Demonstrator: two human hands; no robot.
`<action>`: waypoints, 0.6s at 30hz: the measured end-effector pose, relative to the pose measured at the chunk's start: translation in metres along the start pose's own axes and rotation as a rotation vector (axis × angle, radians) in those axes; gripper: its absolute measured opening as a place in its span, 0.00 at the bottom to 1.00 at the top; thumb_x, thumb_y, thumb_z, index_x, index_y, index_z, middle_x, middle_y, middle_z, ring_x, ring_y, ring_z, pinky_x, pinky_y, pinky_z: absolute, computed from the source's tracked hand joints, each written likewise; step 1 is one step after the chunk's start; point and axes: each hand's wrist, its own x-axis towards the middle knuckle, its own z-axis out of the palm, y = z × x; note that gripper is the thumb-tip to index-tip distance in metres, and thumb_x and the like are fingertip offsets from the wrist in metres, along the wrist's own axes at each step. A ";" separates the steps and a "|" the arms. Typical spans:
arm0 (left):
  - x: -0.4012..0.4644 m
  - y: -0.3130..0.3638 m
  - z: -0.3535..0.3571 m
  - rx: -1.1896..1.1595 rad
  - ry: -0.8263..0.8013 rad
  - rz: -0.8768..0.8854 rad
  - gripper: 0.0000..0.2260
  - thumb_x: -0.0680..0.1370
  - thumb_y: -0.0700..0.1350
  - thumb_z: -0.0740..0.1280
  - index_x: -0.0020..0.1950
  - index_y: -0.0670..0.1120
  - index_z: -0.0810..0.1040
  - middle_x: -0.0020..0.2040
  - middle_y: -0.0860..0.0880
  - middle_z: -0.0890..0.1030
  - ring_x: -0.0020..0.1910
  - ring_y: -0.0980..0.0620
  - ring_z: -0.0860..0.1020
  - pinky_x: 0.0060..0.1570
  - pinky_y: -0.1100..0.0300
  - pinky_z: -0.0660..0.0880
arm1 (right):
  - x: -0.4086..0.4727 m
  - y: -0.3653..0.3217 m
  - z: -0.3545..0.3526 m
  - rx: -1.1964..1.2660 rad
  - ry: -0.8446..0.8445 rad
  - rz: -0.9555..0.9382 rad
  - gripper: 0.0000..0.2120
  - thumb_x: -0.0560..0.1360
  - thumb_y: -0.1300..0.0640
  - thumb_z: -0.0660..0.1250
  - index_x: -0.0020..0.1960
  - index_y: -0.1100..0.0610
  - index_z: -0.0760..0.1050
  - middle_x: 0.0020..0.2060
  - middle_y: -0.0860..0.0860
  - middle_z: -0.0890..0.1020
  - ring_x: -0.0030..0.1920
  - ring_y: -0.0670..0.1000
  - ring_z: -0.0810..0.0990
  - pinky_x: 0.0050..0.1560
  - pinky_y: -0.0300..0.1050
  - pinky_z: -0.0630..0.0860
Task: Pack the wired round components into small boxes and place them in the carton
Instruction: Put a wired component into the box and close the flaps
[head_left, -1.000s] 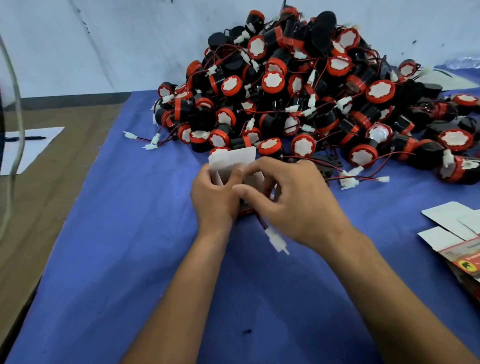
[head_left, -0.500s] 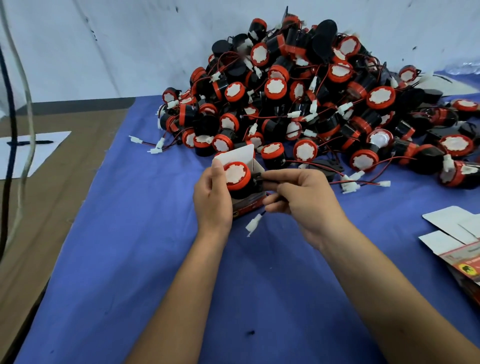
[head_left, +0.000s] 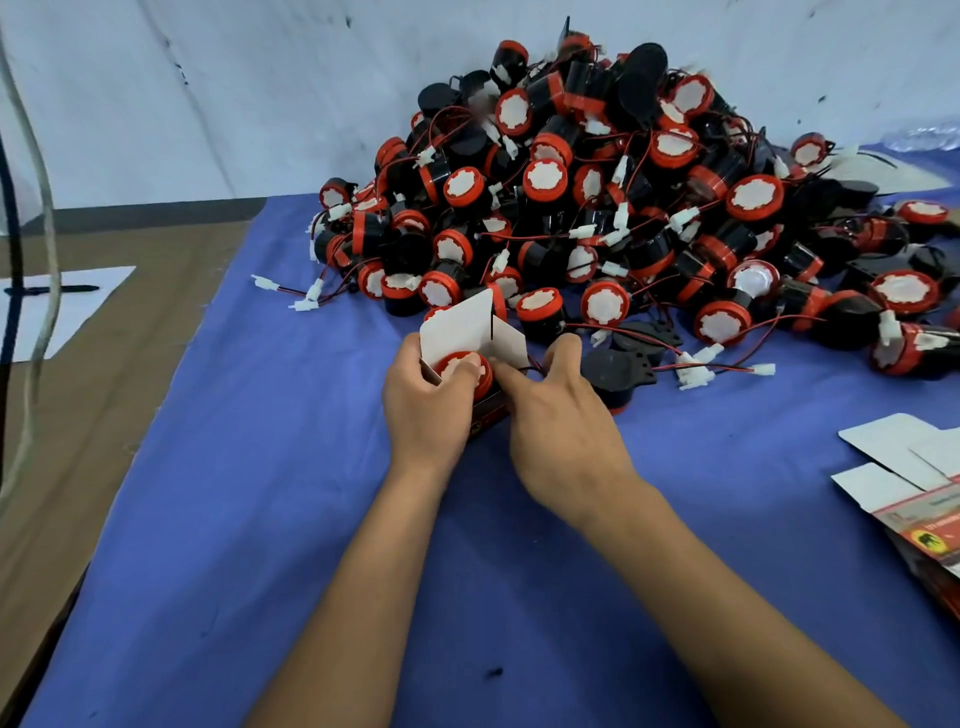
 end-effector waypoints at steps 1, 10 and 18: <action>0.000 0.000 0.000 0.019 0.003 0.013 0.11 0.75 0.44 0.73 0.51 0.59 0.78 0.52 0.54 0.84 0.52 0.52 0.83 0.51 0.52 0.83 | 0.001 0.001 -0.002 0.071 0.019 -0.002 0.31 0.79 0.63 0.61 0.77 0.41 0.62 0.57 0.53 0.64 0.40 0.55 0.71 0.41 0.48 0.71; -0.006 0.005 0.002 0.068 0.005 -0.135 0.12 0.71 0.50 0.67 0.51 0.45 0.79 0.47 0.47 0.83 0.48 0.46 0.81 0.42 0.45 0.80 | 0.004 0.018 -0.027 0.266 0.256 0.113 0.05 0.79 0.63 0.64 0.50 0.54 0.76 0.39 0.51 0.81 0.41 0.55 0.79 0.41 0.56 0.79; -0.007 0.012 0.000 0.020 -0.226 -0.127 0.24 0.68 0.45 0.64 0.64 0.50 0.80 0.57 0.50 0.86 0.57 0.48 0.83 0.57 0.46 0.82 | -0.002 -0.010 -0.008 0.151 0.151 -0.066 0.09 0.80 0.63 0.59 0.55 0.55 0.76 0.49 0.51 0.81 0.45 0.56 0.79 0.42 0.53 0.75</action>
